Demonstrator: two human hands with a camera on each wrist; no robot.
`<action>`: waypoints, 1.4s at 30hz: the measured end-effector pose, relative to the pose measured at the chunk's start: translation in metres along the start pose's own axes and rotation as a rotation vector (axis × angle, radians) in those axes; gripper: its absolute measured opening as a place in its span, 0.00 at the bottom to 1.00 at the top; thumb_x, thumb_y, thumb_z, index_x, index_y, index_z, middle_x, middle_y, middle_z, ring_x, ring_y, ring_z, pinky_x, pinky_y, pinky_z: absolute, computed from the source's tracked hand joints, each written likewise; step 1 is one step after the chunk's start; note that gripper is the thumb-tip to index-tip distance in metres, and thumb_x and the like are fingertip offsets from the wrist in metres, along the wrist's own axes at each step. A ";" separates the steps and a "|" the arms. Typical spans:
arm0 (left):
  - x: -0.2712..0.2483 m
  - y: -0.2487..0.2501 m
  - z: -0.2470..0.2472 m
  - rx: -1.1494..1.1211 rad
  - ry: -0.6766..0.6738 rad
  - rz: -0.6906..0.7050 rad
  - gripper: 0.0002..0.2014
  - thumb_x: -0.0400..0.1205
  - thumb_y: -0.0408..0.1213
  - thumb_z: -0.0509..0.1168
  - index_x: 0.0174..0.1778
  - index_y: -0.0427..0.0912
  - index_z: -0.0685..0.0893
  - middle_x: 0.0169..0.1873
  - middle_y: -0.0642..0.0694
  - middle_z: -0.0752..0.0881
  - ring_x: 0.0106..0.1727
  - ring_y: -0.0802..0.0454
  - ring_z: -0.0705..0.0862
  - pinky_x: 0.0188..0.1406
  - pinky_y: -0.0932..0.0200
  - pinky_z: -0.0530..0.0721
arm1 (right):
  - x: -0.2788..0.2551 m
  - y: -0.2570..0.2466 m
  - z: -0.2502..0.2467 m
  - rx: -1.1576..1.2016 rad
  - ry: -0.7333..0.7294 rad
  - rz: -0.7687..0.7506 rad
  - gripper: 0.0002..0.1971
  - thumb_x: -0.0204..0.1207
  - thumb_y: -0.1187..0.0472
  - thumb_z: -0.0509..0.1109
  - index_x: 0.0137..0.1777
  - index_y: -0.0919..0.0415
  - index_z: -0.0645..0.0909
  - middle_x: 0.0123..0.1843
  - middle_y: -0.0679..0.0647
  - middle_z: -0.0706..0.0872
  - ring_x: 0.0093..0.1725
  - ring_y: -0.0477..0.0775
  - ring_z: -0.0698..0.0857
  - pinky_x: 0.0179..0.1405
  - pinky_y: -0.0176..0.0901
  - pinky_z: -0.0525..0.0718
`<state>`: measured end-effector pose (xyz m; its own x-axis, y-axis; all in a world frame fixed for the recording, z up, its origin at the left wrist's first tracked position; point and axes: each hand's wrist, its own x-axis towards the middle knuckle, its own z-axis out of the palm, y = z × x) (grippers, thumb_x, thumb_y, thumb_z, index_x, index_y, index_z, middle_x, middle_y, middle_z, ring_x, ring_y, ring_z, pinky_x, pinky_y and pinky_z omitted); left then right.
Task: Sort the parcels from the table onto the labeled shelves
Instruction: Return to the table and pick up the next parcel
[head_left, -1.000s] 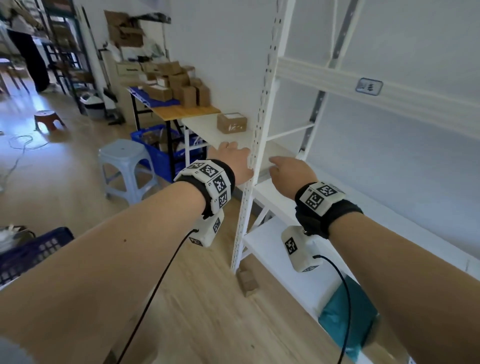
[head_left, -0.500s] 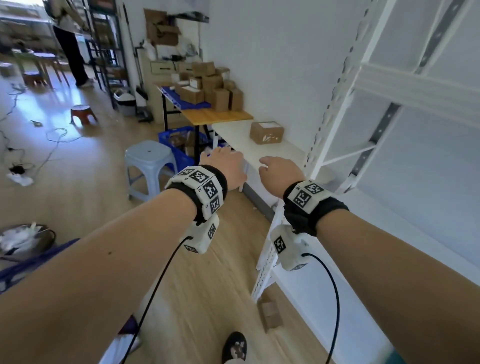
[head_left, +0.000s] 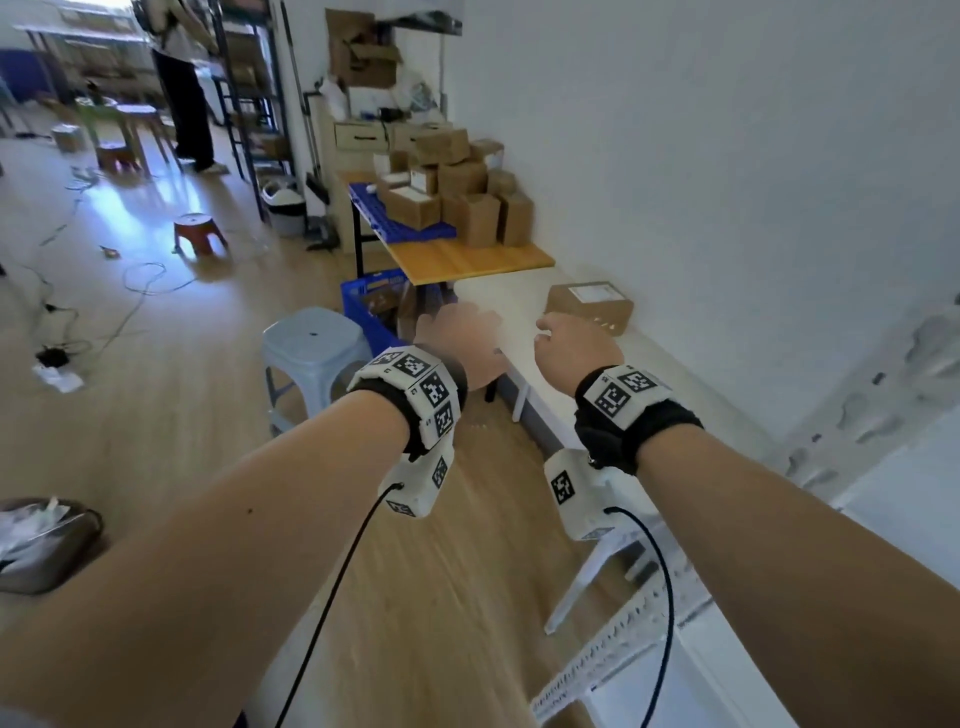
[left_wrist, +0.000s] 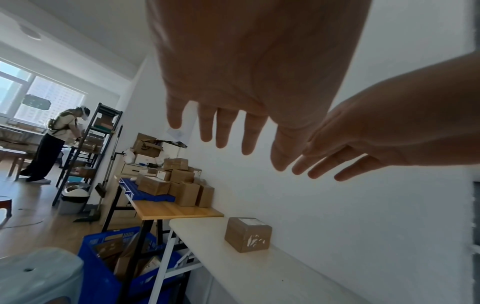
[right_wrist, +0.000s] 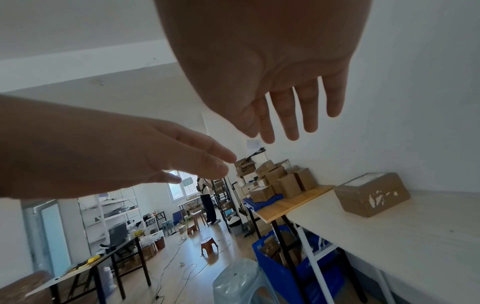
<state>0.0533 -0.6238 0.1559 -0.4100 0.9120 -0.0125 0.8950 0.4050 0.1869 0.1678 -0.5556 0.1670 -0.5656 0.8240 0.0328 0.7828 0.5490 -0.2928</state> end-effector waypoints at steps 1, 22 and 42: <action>0.013 -0.005 0.002 -0.001 -0.011 0.002 0.29 0.80 0.50 0.58 0.79 0.49 0.68 0.75 0.43 0.71 0.77 0.40 0.68 0.75 0.38 0.64 | 0.014 -0.002 0.005 0.004 -0.012 0.004 0.20 0.83 0.59 0.54 0.71 0.60 0.76 0.73 0.60 0.80 0.71 0.62 0.78 0.67 0.51 0.76; 0.345 -0.137 0.007 -0.175 -0.219 0.254 0.30 0.81 0.49 0.61 0.80 0.49 0.66 0.79 0.43 0.70 0.78 0.41 0.70 0.74 0.44 0.71 | 0.296 -0.031 0.060 -0.004 -0.050 0.386 0.20 0.84 0.66 0.50 0.65 0.67 0.81 0.65 0.63 0.84 0.61 0.63 0.83 0.61 0.50 0.82; 0.638 0.009 0.058 -0.174 -0.369 0.508 0.29 0.82 0.47 0.61 0.80 0.46 0.67 0.79 0.43 0.70 0.78 0.42 0.70 0.75 0.46 0.70 | 0.502 0.176 0.043 -0.038 -0.029 0.714 0.19 0.83 0.66 0.53 0.64 0.68 0.83 0.65 0.62 0.86 0.63 0.63 0.85 0.61 0.48 0.81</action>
<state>-0.1902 -0.0341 0.0922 0.1719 0.9622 -0.2113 0.9073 -0.0710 0.4145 0.0104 -0.0518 0.0910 0.0821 0.9803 -0.1797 0.9728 -0.1180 -0.1995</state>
